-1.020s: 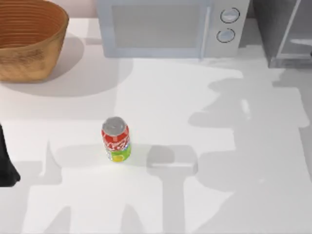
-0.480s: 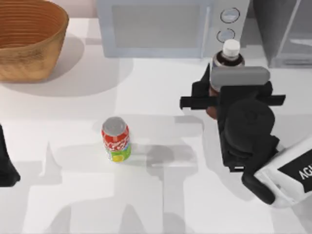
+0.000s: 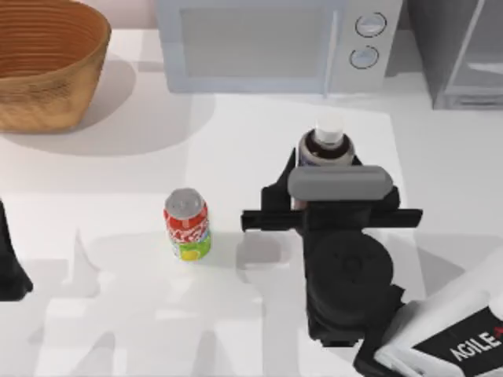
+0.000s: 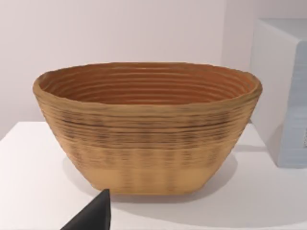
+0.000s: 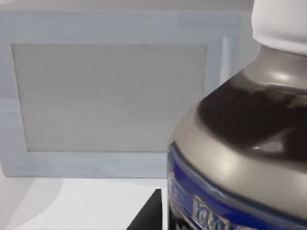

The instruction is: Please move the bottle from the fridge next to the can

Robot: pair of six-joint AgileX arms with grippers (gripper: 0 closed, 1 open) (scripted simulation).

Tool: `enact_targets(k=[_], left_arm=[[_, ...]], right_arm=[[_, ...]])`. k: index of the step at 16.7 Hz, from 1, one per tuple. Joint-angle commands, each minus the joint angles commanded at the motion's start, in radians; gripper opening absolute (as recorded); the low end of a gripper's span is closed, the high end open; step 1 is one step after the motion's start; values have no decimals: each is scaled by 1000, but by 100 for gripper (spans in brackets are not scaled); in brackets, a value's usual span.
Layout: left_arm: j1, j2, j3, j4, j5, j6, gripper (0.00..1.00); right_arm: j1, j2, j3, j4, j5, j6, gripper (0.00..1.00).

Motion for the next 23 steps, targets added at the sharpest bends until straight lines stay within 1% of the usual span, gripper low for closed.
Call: enact_targets(k=[10, 23], left_arm=[[0, 0, 0, 0, 0, 0, 100], [0, 0, 0, 0, 0, 0, 100]], right_arm=[[0, 0, 0, 0, 0, 0, 0], [0, 0, 0, 0, 0, 0, 98]])
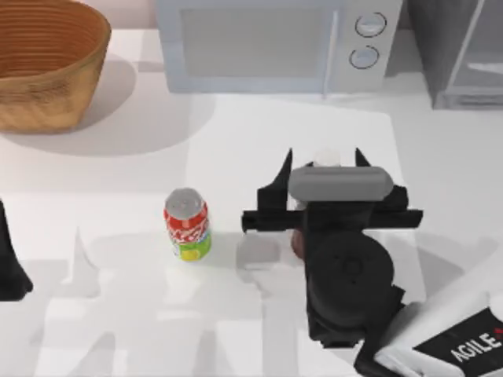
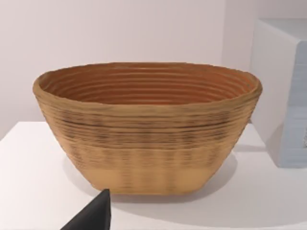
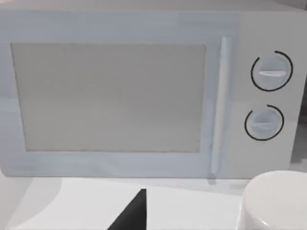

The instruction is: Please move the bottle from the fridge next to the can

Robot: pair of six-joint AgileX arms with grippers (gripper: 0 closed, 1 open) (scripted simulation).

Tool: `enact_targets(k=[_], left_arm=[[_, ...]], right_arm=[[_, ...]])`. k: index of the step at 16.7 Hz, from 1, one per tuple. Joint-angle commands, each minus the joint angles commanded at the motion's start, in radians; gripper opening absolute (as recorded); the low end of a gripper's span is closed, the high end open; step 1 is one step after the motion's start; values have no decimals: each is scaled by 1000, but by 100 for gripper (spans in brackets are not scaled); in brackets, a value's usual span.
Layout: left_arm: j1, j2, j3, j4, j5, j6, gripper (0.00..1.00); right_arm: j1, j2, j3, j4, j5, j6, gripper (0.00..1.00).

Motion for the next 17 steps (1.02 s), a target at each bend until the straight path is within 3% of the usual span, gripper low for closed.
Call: enact_targets(k=[10, 17], left_arm=[[0, 0, 0, 0, 0, 0, 100], [0, 0, 0, 0, 0, 0, 100]], right_arm=[[2, -1, -2, 1, 3, 0, 100], [83, -35, -65, 26, 84, 4, 100]])
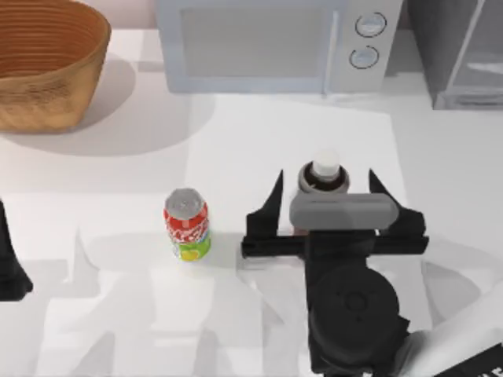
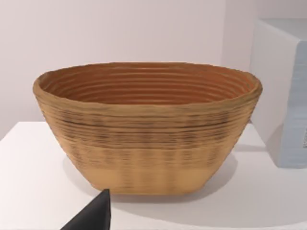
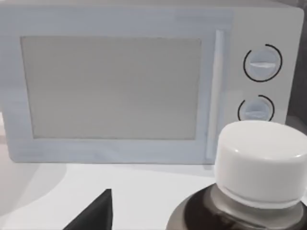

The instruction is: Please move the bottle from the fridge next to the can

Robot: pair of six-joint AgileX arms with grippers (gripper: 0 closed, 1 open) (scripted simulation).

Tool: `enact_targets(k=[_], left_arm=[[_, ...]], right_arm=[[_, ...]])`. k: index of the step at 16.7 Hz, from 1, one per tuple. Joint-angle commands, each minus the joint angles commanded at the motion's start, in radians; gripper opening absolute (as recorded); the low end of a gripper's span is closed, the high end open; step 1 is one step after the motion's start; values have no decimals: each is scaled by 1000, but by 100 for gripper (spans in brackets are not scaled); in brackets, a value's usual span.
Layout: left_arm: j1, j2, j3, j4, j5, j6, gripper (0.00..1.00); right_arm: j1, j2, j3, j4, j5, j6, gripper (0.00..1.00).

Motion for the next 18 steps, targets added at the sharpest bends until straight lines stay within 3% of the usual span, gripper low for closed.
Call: enact_targets(k=[4, 8, 12, 18], left_arm=[[0, 0, 0, 0, 0, 0, 100], [0, 0, 0, 0, 0, 0, 100], [0, 0, 0, 0, 0, 0, 100], [0, 0, 0, 0, 0, 0, 100]], right_arm=[[-9, -5, 5, -4, -9, 0, 100], [-89, -151, 3, -64, -93, -1, 100], [-279, -457, -64, -220, -243, -4, 100], [-635, -1066, -247, -594, -556, -10, 100]])
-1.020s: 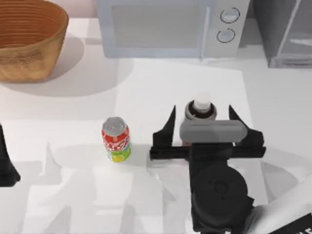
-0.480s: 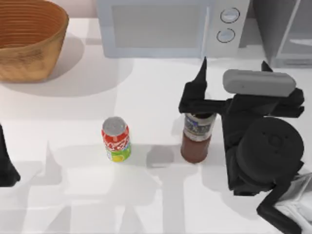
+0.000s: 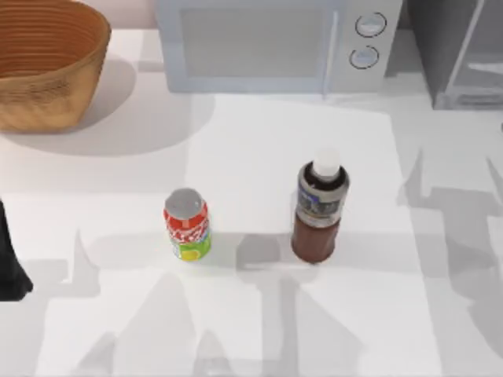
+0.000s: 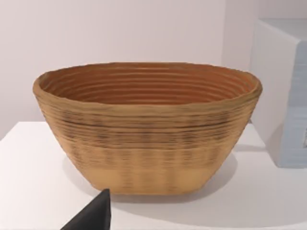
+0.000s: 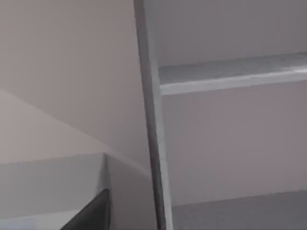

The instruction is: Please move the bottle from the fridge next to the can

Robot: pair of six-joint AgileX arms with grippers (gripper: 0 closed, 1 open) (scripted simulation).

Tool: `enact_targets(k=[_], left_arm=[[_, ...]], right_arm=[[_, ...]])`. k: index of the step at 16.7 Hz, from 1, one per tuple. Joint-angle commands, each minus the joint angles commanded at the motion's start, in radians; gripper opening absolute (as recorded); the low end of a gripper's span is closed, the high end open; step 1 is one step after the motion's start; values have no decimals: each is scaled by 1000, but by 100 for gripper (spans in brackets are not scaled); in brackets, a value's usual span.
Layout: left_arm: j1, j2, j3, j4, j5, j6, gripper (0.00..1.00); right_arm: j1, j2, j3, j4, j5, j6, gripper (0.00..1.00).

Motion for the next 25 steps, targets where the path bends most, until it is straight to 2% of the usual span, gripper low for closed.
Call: enact_targets(k=[6, 11, 14, 21, 25], left_arm=[[0, 0, 0, 0, 0, 0, 100], [0, 0, 0, 0, 0, 0, 100], [0, 0, 0, 0, 0, 0, 100], [0, 0, 0, 0, 0, 0, 100], [0, 0, 0, 0, 0, 0, 100]], right_arm=[[-276, -537, -191, -427, -310, -4, 100], [-398, -823, -305, -696, -488, -6, 100], [-420, -884, -330, -756, -528, -6, 100], [-418, -891, -319, -767, -526, -7, 100], [-421, -993, -235, -917, -523, -8, 100]])
